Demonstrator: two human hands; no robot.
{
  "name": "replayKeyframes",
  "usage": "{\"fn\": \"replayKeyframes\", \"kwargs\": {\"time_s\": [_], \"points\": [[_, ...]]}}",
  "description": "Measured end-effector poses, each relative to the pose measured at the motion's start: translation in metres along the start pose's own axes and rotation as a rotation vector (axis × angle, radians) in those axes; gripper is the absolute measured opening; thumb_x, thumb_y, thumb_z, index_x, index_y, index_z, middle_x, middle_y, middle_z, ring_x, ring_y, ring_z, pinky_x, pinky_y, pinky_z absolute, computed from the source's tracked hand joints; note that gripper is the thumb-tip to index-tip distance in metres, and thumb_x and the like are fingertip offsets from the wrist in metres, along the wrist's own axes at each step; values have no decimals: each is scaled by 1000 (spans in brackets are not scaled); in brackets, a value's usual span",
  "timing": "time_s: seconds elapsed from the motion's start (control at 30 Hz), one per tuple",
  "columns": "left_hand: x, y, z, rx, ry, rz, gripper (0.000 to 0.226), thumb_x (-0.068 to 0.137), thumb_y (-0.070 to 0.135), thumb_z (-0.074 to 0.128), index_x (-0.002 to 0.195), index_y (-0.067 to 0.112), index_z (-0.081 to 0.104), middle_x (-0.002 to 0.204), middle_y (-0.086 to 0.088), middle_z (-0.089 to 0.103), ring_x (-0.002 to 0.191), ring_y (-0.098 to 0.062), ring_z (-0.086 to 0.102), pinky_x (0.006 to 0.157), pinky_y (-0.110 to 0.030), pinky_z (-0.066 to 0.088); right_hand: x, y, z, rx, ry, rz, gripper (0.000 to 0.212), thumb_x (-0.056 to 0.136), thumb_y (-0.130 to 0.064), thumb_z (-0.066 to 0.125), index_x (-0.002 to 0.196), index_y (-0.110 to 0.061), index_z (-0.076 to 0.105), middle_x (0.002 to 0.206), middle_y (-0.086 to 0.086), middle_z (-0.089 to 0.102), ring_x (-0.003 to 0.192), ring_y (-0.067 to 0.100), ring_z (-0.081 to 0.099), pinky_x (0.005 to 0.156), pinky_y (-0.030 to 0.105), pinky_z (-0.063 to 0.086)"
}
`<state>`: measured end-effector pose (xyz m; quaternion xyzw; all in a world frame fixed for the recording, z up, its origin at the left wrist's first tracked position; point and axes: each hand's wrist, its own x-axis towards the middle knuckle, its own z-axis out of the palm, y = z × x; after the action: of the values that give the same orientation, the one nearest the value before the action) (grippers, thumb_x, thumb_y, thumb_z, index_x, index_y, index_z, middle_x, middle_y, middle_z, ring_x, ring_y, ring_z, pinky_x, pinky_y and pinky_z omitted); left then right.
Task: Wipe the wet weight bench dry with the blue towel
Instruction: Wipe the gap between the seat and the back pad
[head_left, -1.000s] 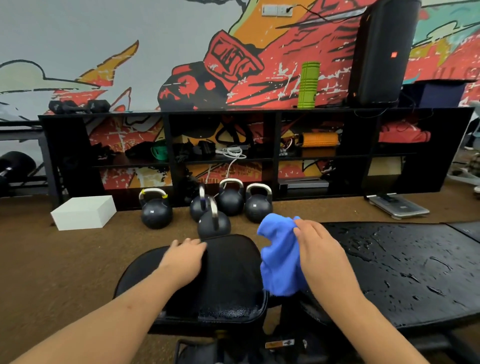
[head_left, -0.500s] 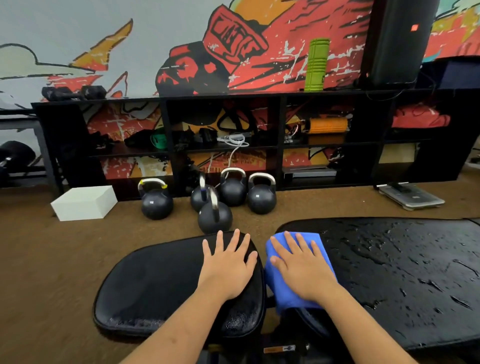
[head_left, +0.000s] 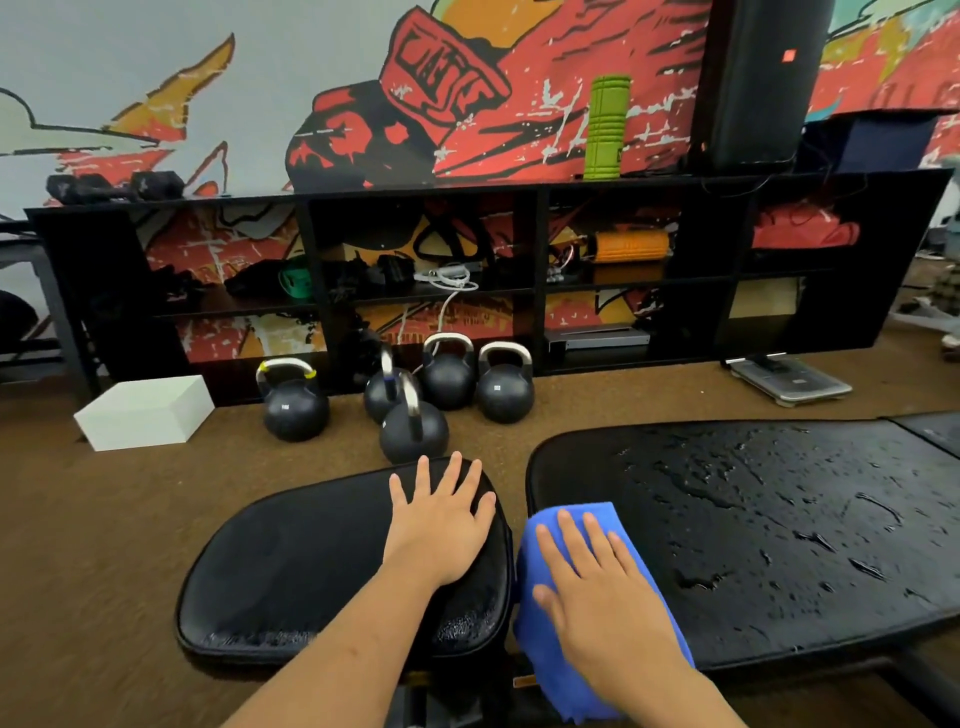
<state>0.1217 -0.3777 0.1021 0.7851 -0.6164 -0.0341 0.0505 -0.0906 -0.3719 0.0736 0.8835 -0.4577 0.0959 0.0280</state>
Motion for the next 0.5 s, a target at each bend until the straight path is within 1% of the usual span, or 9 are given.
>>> {"fn": "replayKeyframes", "kwargs": {"time_s": [0.07, 0.1, 0.13, 0.17, 0.2, 0.27, 0.37, 0.43, 0.5], "points": [[0, 0, 0, 5, 4, -3, 61, 100, 59, 7, 157, 38, -4, 165, 10, -9, 151, -30, -16, 119, -61, -7, 14, 5, -5, 5, 5, -18, 75, 101, -49, 1, 135, -15, 58, 143, 4, 53, 127, 28, 56, 109, 38, 33], [1, 0, 1, 6, 3, -3, 61, 100, 59, 7, 157, 38, -4, 165, 11, -9, 151, -30, -16, 119, -61, -7, 26, 6, -8, 30, -42, -44, 77, 99, -52, -2, 146, -13, 44, 153, 3, 37, 139, 26, 42, 116, 38, 27], [1, 0, 2, 10, 2, -3, 61, 100, 59, 8, 157, 38, -4, 165, 11, -9, 151, -30, -16, 119, -60, -7, 44, 9, -10, 76, -112, -72, 78, 95, -55, -2, 154, -12, 26, 161, 2, 19, 148, 24, 23, 120, 37, 15], [1, 0, 2, 14, 4, -2, 61, 100, 58, 8, 157, 39, -4, 165, 11, -9, 151, -30, -16, 119, -60, -7, 64, 11, -10, 90, -150, -66, 76, 95, -55, 3, 156, -12, 12, 164, 3, 5, 152, 22, 6, 121, 36, 6], [1, 0, 3, 15, 6, -4, 61, 100, 58, 8, 156, 39, -5, 165, 12, -10, 151, -29, -16, 119, -60, -7, 86, 13, -6, 67, -165, -37, 71, 99, -53, 12, 157, -12, 6, 164, 6, -2, 152, 23, -3, 121, 37, 1], [3, -1, 4, 7, 8, -4, 60, 100, 58, 8, 156, 40, -5, 165, 12, -10, 151, -29, -16, 119, -60, -6, 121, 9, -6, 5, -187, 26, 65, 103, -47, 23, 157, -13, 9, 165, 9, -4, 151, 26, -9, 120, 47, -4], [2, -2, 5, 3, -3, 1, 60, 101, 57, 7, 156, 39, -6, 165, 11, -11, 151, -30, -16, 119, -61, -5, 138, 2, -2, -27, -219, 133, 59, 102, -49, 21, 156, -25, 15, 163, 10, -11, 148, 37, -18, 114, 60, -11], [1, -2, 4, 5, -5, 6, 60, 101, 57, 7, 156, 39, -6, 165, 11, -11, 151, -31, -15, 119, -61, -5, 126, -1, -3, 3, -216, 178, 58, 102, -50, 19, 156, -30, 11, 162, 16, -13, 147, 40, -17, 118, 57, -7], [1, 0, 3, 0, -7, 10, 61, 100, 57, 8, 157, 38, -4, 166, 10, -9, 151, -32, -14, 119, -61, -5, 102, -5, -7, 12, -206, 174, 62, 103, -49, 19, 157, -26, 2, 163, 18, -10, 149, 36, -13, 121, 50, -1]]}}
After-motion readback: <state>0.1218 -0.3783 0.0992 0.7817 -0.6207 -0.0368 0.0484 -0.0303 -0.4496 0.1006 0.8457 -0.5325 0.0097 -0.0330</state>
